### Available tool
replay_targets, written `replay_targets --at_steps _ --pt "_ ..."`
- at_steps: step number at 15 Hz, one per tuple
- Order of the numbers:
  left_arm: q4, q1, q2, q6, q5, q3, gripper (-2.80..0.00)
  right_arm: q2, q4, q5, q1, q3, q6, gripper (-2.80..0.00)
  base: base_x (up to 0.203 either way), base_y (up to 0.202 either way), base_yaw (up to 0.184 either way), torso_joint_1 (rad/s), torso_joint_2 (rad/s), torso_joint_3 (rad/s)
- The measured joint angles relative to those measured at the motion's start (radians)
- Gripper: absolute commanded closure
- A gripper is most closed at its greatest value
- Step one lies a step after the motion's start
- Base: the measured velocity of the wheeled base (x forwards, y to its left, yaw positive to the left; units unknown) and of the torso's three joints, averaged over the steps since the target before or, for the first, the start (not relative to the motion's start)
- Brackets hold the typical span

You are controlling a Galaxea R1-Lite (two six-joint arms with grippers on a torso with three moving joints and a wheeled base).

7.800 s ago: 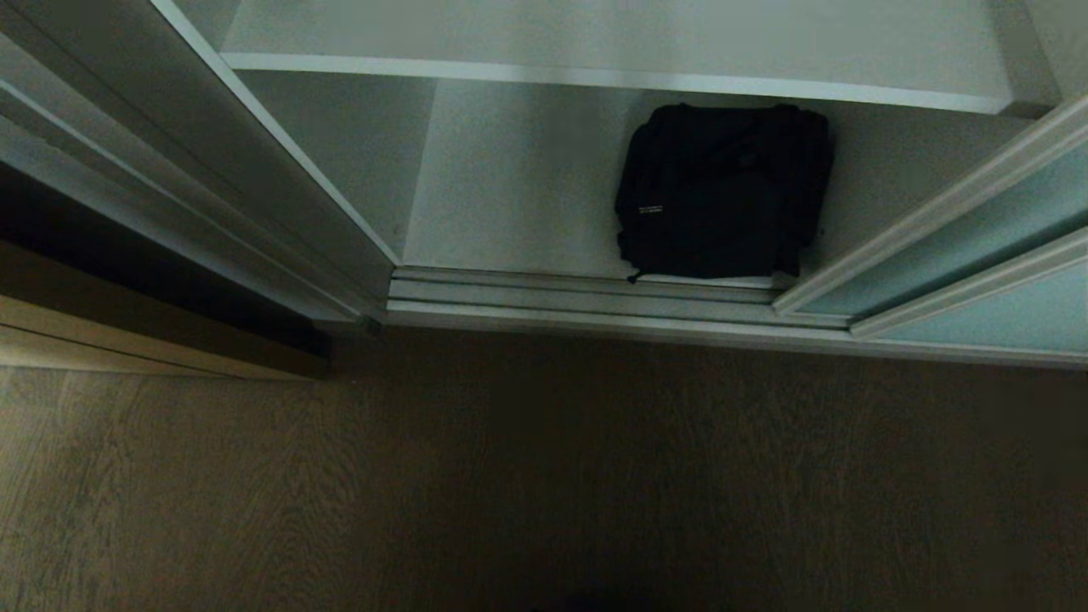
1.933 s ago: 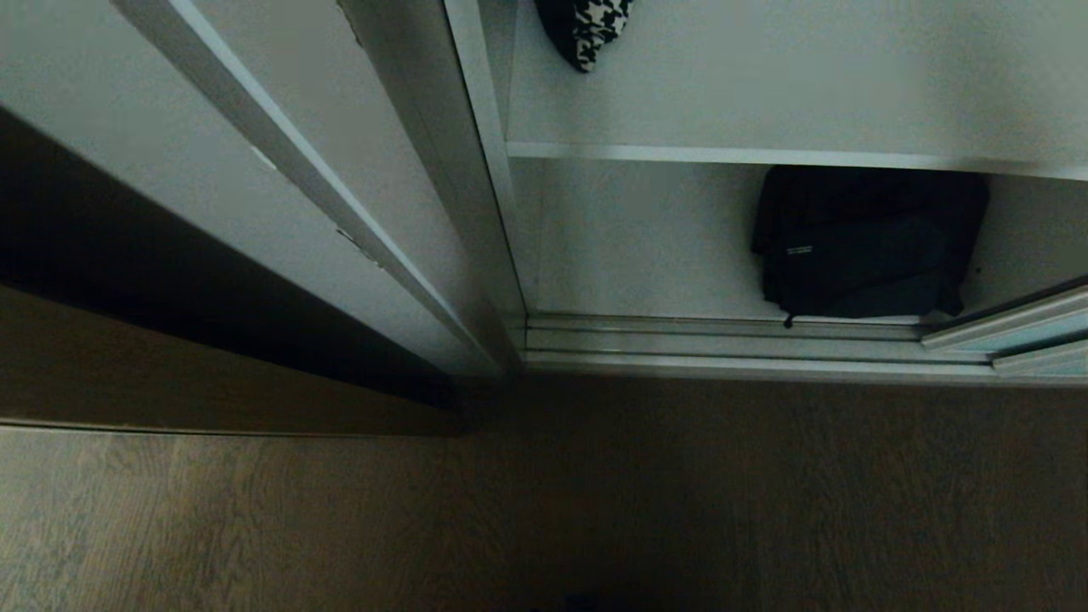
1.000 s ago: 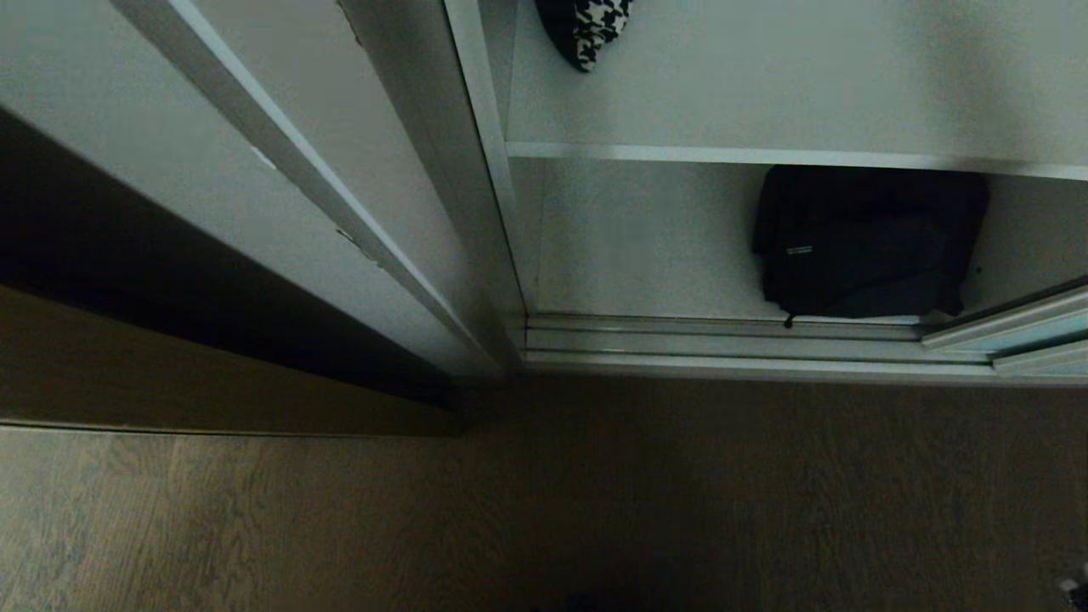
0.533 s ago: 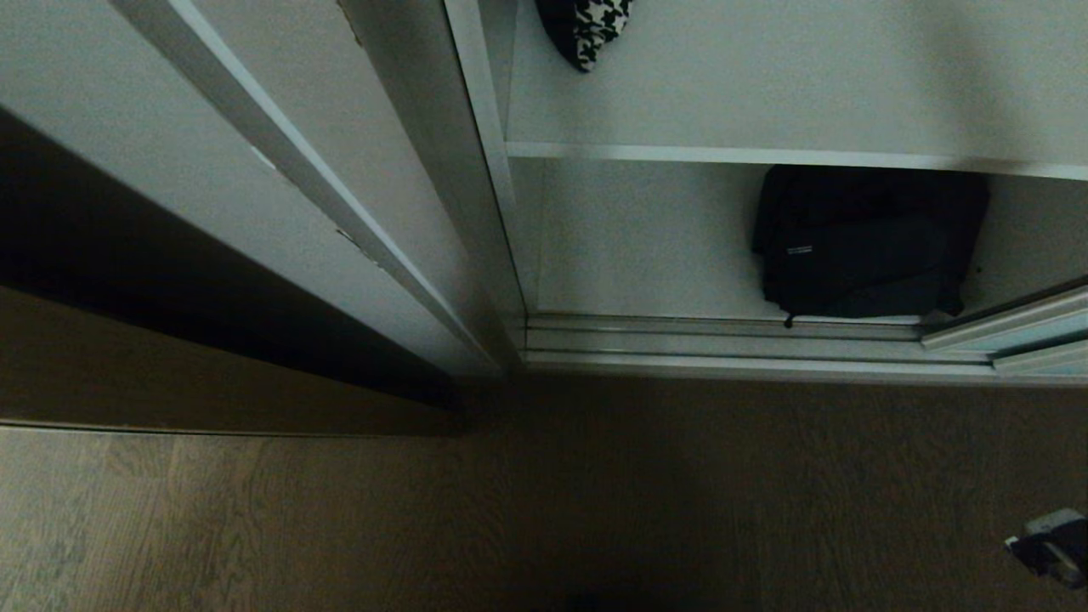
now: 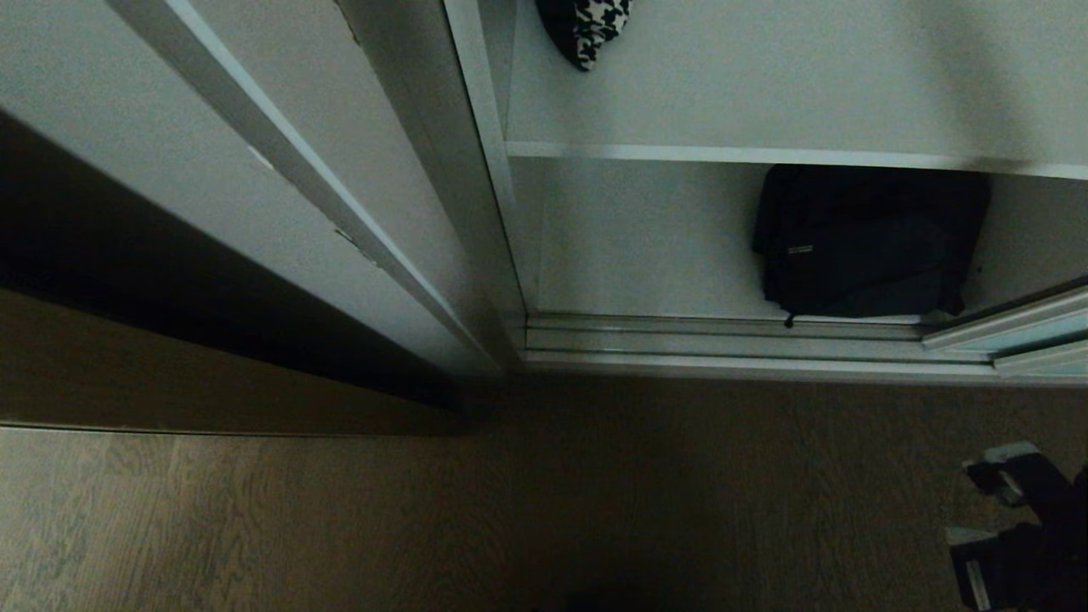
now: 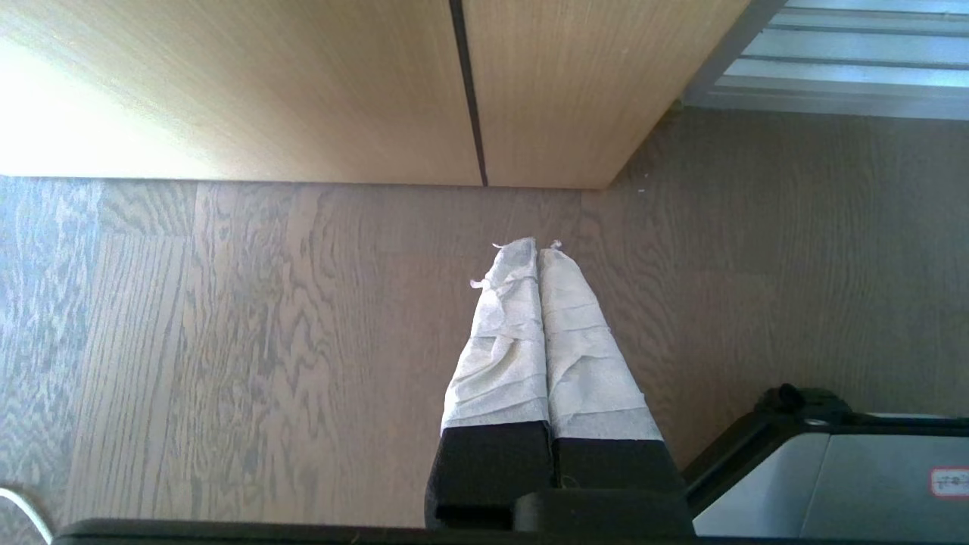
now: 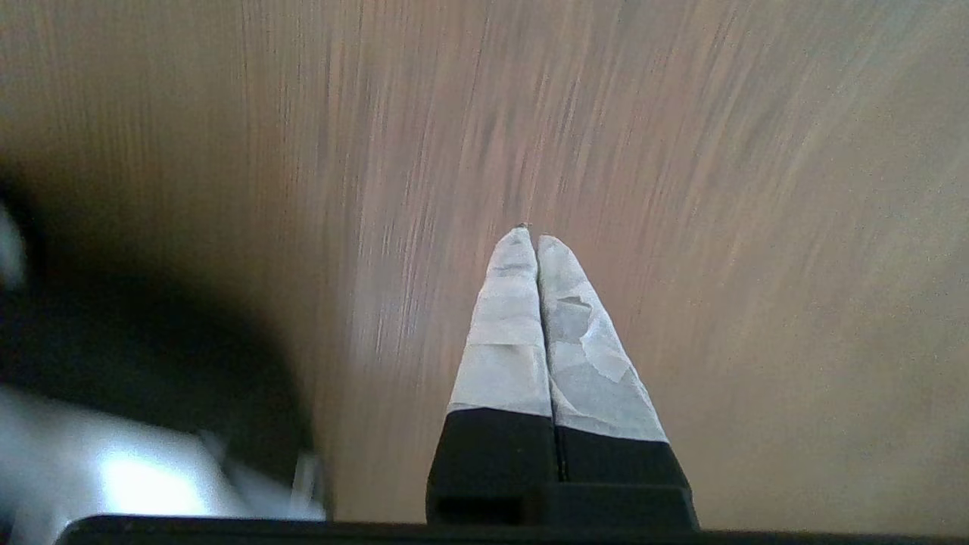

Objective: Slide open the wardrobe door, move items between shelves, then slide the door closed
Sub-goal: Place the bag on the higher shelf

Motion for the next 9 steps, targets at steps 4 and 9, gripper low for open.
replay_targets --at_steps 4,9 --pt "0.0 0.0 0.0 0.0 0.0 0.0 0.0 0.029 -0.199 0.003 -0.011 -0.001 -0.015 0.0 0.0 0.0 0.0 0.0 0.0 0.0" --pt "0.0 0.0 0.0 0.0 0.0 0.0 0.0 0.048 -0.21 0.006 -0.012 -0.017 -0.022 0.0 0.0 0.0 0.0 0.0 0.0 0.0"
